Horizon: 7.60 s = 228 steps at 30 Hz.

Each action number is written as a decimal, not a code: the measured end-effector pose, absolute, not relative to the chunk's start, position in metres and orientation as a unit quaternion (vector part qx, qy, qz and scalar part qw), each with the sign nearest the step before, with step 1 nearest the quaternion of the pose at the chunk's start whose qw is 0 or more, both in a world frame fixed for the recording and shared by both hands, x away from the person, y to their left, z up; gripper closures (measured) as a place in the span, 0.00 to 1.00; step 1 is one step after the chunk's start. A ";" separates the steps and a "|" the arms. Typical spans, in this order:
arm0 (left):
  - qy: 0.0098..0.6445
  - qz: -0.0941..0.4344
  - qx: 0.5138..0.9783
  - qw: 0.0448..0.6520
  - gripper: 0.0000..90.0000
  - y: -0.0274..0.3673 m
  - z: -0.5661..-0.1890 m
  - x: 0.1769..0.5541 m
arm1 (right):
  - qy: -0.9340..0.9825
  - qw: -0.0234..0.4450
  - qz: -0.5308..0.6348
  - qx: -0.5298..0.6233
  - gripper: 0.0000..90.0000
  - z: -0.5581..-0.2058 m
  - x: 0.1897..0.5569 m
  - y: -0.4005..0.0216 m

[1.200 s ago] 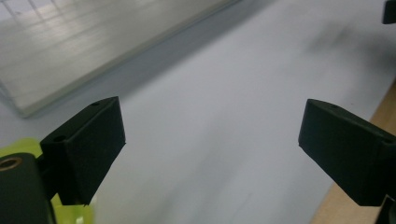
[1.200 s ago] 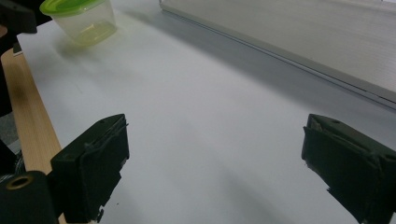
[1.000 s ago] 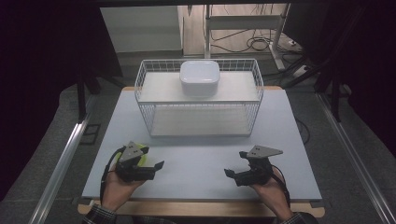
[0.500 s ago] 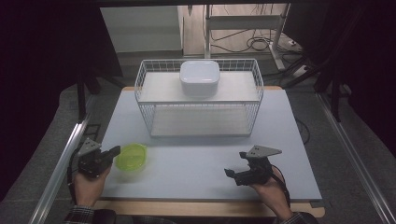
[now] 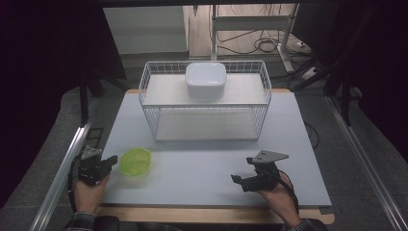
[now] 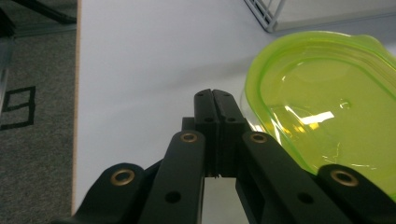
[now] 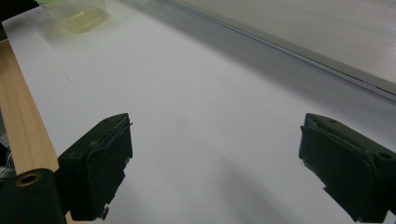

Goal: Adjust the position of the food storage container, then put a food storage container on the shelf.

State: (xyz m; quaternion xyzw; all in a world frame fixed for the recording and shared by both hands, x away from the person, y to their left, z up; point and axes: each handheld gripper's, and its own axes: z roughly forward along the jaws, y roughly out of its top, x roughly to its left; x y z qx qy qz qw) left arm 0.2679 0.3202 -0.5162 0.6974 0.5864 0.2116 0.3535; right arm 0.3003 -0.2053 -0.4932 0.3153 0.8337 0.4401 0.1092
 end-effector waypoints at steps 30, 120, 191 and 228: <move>0.567 0.121 0.723 0.375 0.99 0.298 -0.533 0.280 | 0.840 0.107 0.428 0.316 0.12 -0.496 0.300 -0.203; 0.366 0.145 0.831 0.393 0.25 0.163 -0.510 0.252 | 0.846 0.095 0.414 0.324 0.13 -0.500 0.302 -0.202; 0.359 0.162 0.830 0.396 0.02 0.176 -0.524 0.241 | 0.818 -0.064 0.431 0.375 0.61 -0.483 0.363 -0.160; 0.353 0.164 0.833 0.393 0.03 0.175 -0.523 0.240 | 0.779 -0.182 0.437 0.412 0.91 -0.494 0.377 -0.148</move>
